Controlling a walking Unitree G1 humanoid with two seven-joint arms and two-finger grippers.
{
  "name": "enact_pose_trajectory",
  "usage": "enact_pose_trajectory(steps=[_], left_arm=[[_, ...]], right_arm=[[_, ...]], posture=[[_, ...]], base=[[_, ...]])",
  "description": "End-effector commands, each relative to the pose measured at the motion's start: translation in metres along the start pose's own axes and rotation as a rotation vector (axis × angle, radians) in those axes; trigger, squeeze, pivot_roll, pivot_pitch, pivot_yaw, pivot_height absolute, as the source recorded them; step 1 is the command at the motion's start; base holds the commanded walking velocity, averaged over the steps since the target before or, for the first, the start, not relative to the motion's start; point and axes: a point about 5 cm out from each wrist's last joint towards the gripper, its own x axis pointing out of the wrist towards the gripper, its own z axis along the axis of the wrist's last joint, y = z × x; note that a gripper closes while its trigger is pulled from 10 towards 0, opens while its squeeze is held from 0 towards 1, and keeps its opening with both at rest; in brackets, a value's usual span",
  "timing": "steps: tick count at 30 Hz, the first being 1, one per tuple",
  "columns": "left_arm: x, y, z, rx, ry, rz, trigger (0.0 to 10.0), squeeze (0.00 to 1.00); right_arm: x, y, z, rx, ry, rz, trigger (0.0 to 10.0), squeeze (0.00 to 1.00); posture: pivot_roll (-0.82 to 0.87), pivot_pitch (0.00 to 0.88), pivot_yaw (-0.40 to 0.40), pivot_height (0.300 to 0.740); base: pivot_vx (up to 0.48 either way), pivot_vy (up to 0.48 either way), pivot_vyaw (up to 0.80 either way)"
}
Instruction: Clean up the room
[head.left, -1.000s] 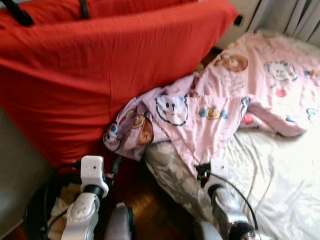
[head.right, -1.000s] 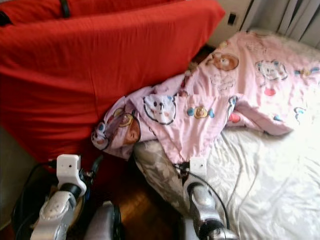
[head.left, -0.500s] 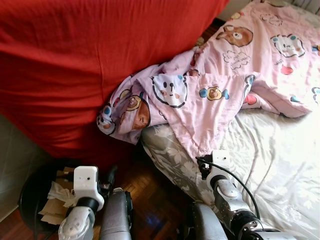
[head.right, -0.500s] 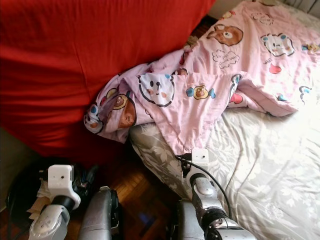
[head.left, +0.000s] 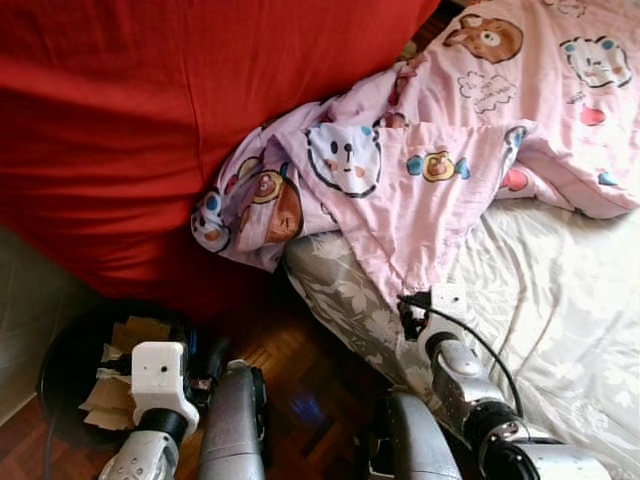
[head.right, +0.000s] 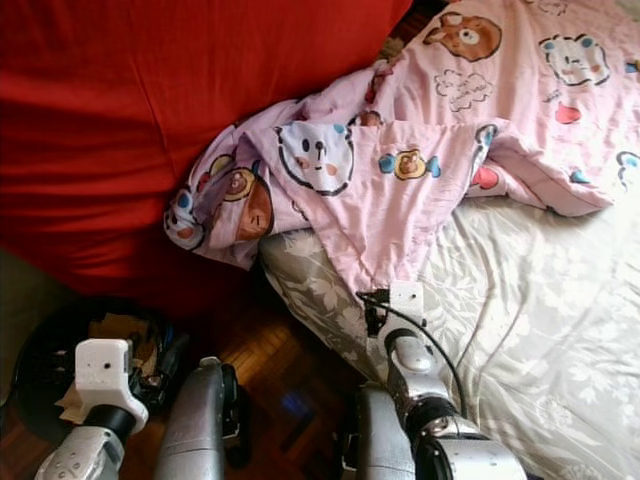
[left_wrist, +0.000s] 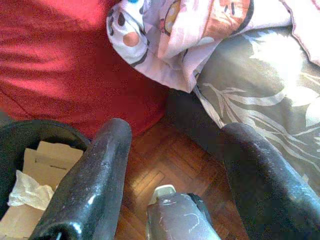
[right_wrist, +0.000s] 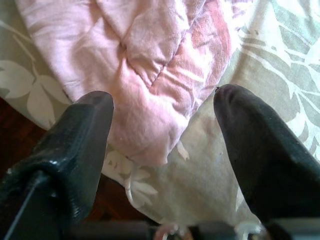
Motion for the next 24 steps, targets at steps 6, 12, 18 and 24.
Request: enact_pose_trajectory(steps=[6,12,18,24], left_arm=[[-0.011,-0.001,0.009,0.011,0.022,0.000,10.0,0.00],[-0.013,0.001,0.022,0.018,-0.003,0.006,10.0,0.00],[-0.014,-0.001,0.035,0.023,-0.023,0.004,10.0,0.00],[-0.016,-0.004,0.044,0.031,-0.040,-0.005,10.0,0.00]], right_arm=[[-0.002,-0.005,-0.012,0.012,0.061,-0.023,10.0,0.00],[-0.001,-0.007,-0.009,0.025,0.056,-0.031,10.0,0.00],[-0.001,-0.011,-0.008,0.028,0.059,-0.064,10.0,0.00],[-0.001,-0.009,-0.010,0.050,0.072,-0.046,10.0,0.00]], posture=[[0.20,0.451,-0.032,0.622],[0.22,0.471,-0.024,0.622],[0.23,0.488,-0.019,0.622],[0.25,0.500,-0.014,0.622]], base=[[0.000,0.000,0.00],[0.000,0.000,0.00],[0.000,0.000,0.00],[0.000,0.000,0.00]])
